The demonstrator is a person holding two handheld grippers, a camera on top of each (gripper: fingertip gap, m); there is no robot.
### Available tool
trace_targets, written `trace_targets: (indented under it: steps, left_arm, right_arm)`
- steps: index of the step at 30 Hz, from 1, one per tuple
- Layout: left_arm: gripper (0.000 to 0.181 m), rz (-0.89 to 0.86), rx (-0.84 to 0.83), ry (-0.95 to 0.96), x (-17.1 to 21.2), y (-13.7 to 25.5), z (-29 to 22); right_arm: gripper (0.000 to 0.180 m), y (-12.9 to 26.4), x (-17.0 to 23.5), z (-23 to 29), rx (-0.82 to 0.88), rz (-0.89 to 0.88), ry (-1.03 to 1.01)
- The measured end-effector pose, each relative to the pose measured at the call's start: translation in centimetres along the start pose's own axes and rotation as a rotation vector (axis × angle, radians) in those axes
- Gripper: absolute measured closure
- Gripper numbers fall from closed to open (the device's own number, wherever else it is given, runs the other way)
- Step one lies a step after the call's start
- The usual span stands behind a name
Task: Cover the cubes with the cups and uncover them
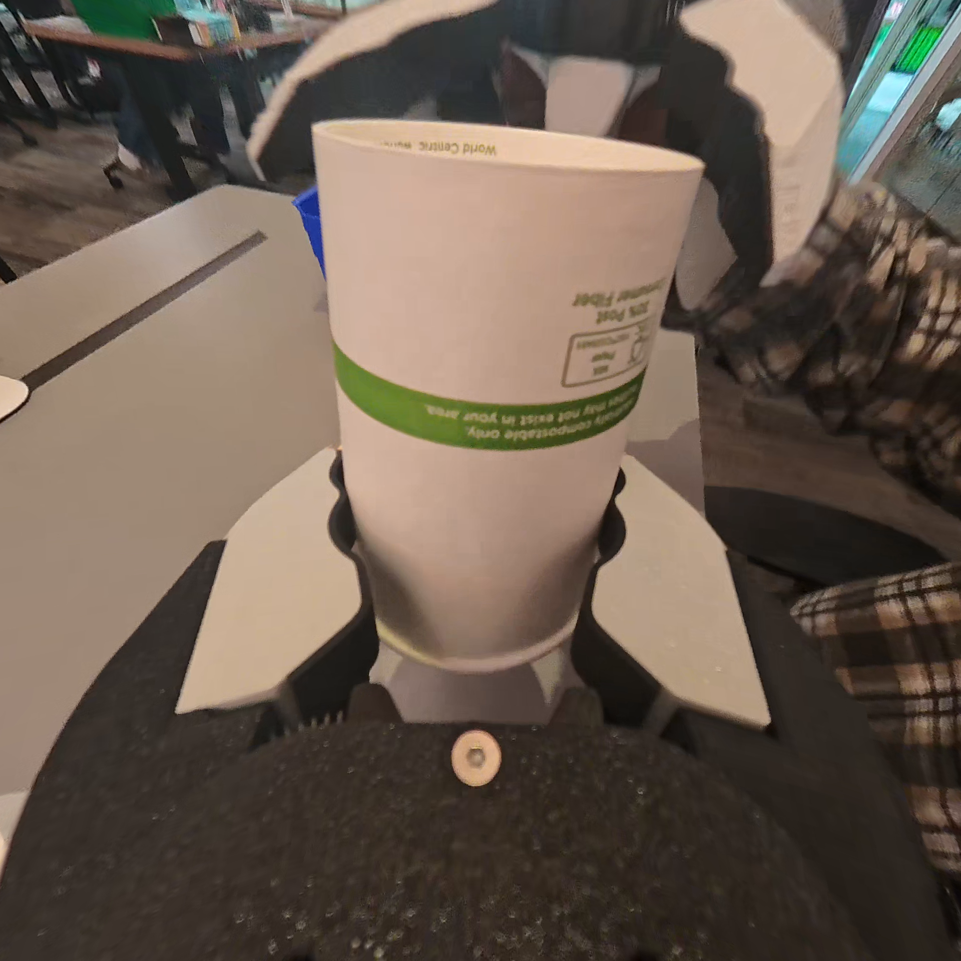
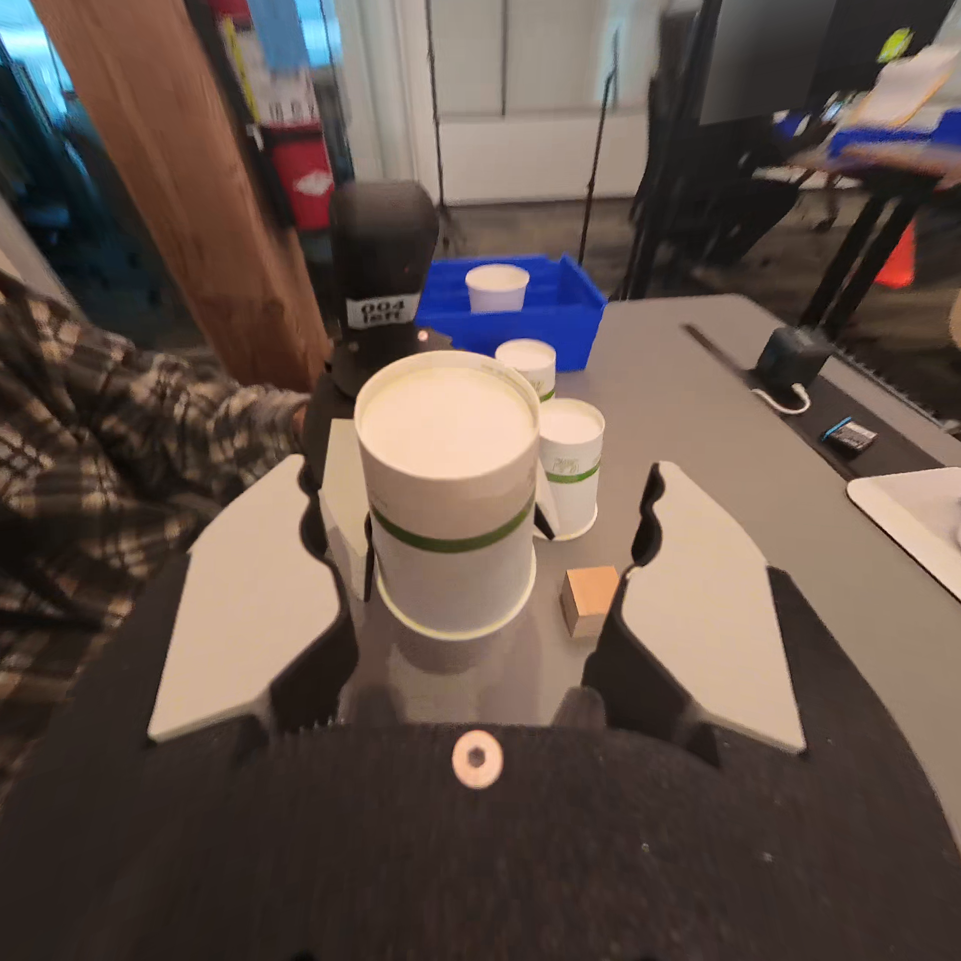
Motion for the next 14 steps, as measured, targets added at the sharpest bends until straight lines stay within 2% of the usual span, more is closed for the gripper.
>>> trace_targets:
  steps: [3,7,8,10,14]
  left_arm:
    - [0.087,-0.021,0.008,0.000,0.1,-0.2,-0.3]
    - [0.087,-0.016,0.020,0.006,0.3,-0.7,-0.6]
    - [0.086,-0.007,0.025,0.007,0.4,-0.9,-0.7]
    - [0.086,0.014,0.041,0.009,0.7,-1.1,-0.8]
    - [0.085,0.052,0.052,0.018,0.8,-1.2,-0.7]
  right_arm:
    - [0.068,0.5,0.6,0.3,0.001,-0.057,-0.053]
    - [0.072,-0.4,1.6,0.8,-0.045,0.022,-0.073]
    - [0.077,-0.6,1.7,0.9,-0.059,0.037,-0.072]
    - [0.104,-0.8,1.7,1.1,-0.088,0.056,-0.076]
    - [0.104,-0.8,2.0,0.9,-0.087,0.079,-0.089]
Point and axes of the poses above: each gripper's, where its closed fingertips meet, y back along the fingers, x out of its underside, z = x × y across the jaws, the point moved 7 cm from there along y, back along the fingers, and after that the axes turned 13 degrees about -z, right-handed, at the moved point
